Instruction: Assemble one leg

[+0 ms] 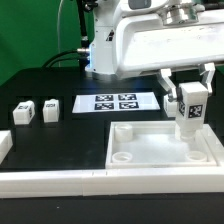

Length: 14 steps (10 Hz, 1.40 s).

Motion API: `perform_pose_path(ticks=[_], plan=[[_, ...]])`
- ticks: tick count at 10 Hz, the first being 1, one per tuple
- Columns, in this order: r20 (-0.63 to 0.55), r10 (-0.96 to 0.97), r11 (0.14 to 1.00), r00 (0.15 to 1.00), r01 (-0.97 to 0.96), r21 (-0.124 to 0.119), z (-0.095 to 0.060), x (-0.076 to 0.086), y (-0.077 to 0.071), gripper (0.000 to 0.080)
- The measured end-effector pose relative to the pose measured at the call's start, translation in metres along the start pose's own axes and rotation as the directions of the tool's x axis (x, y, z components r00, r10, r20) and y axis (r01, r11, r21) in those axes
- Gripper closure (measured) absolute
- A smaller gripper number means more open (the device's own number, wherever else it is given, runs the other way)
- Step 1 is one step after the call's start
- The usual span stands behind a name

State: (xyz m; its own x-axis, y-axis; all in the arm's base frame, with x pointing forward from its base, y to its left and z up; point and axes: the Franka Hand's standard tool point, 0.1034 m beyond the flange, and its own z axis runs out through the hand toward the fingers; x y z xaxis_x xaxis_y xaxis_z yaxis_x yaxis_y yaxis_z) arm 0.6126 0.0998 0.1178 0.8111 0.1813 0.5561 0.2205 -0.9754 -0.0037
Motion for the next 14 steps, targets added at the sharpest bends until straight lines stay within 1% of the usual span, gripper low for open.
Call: perform_pose_path(ticks=[1, 2, 3, 4, 6, 10, 14], plan=[[0.006, -0.001, 1.0, 1.0, 0.001, 0.002, 0.002, -0.003, -0.002, 0.0507], [-0.039, -0.002, 1.0, 0.999, 0.002, -0.005, 0.001, 0.001, -0.001, 0.0507], [-0.051, -0.002, 1.0, 0.999, 0.001, -0.006, 0.004, -0.004, -0.002, 0.0507], [-0.032, -0.002, 1.0, 0.999, 0.002, -0.002, 0.005, -0.008, -0.003, 0.0507], [-0.029, -0.002, 1.0, 1.0, 0.002, -0.002, 0.007, -0.009, -0.003, 0.0507], [-0.021, 0.002, 1.0, 1.0, -0.002, -0.001, 0.015, -0.016, -0.002, 0.0507], [-0.025, -0.003, 1.0, 1.0, 0.004, 0.007, 0.016, -0.017, -0.009, 0.0507]])
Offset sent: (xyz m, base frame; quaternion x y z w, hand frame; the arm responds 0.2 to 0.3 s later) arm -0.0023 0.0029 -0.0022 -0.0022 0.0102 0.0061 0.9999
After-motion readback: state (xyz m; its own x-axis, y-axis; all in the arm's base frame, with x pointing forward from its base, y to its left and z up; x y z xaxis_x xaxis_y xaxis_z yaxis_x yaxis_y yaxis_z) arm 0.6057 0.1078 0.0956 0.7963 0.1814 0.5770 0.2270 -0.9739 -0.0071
